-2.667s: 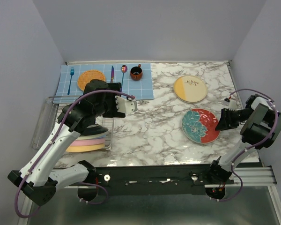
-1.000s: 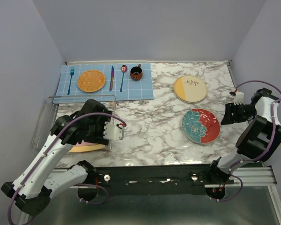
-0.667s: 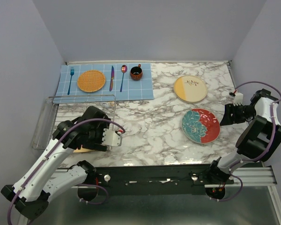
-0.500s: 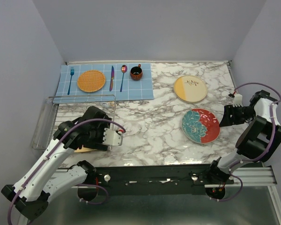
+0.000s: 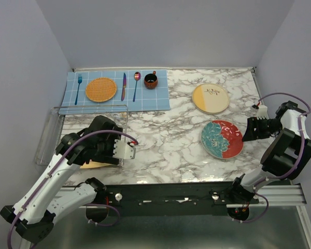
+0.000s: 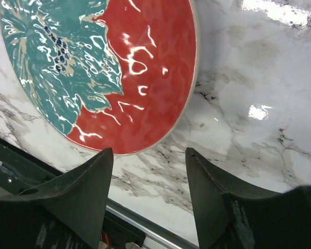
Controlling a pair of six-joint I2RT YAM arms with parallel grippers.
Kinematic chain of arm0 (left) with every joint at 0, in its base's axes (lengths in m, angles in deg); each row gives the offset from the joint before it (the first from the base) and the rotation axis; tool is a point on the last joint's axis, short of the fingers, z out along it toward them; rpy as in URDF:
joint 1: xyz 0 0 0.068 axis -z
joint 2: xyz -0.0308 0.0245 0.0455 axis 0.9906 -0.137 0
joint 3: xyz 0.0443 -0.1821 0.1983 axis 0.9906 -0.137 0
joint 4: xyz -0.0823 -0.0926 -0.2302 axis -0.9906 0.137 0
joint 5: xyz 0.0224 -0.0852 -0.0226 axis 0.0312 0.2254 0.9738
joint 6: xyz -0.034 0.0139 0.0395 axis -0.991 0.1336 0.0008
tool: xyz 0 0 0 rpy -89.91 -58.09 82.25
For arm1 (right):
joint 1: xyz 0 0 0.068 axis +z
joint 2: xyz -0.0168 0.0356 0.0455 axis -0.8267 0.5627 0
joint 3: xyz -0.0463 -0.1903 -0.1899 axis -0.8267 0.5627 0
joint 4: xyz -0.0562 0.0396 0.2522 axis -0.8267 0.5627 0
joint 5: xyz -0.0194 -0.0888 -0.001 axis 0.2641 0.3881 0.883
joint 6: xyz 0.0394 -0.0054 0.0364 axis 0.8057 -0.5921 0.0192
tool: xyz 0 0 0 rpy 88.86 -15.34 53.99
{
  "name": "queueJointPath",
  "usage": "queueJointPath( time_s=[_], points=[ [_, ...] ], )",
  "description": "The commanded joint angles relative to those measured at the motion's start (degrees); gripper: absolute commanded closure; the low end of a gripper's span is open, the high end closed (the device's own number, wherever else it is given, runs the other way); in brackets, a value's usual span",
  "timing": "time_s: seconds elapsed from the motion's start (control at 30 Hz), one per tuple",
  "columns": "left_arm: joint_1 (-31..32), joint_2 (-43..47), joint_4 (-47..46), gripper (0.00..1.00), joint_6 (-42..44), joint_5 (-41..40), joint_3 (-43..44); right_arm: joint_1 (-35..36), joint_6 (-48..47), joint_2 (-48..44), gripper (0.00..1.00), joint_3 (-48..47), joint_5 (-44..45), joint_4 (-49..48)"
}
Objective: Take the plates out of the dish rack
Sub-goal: Unload the plate from the dish rack.
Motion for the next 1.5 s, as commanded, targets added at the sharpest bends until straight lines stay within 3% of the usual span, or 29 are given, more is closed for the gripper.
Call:
queueJointPath(
  time_s=[0.0, 0.8, 0.93, 1.13, 1.47],
  points=[
    [0.25, 0.11, 0.06, 0.03, 0.67, -1.03, 0.06, 0.01, -0.48, -0.08, 0.34, 0.76, -1.37, -0.56],
    [0.25, 1.69, -8.21, 0.04, 4.19, -7.18, -9.25, 0.01, -1.88, -1.74, 0.34, 2.87, -2.25, 0.15],
    [0.25, 2.83, -8.21, 0.08, 4.45, -8.23, -12.41, 0.01, -2.15, -2.27, 0.34, 3.92, -1.81, -0.38],
    [0.25, 3.62, -7.16, 0.26, 5.95, -10.17, -15.41, 0.01, -1.98, -2.10, 0.34, 3.58, -2.25, -0.12],
    [0.16, -0.33, -5.93, 0.33, 6.30, -10.35, -15.50, 0.01, -2.15, -2.45, 0.34, 4.19, -1.89, -0.29]
  ],
)
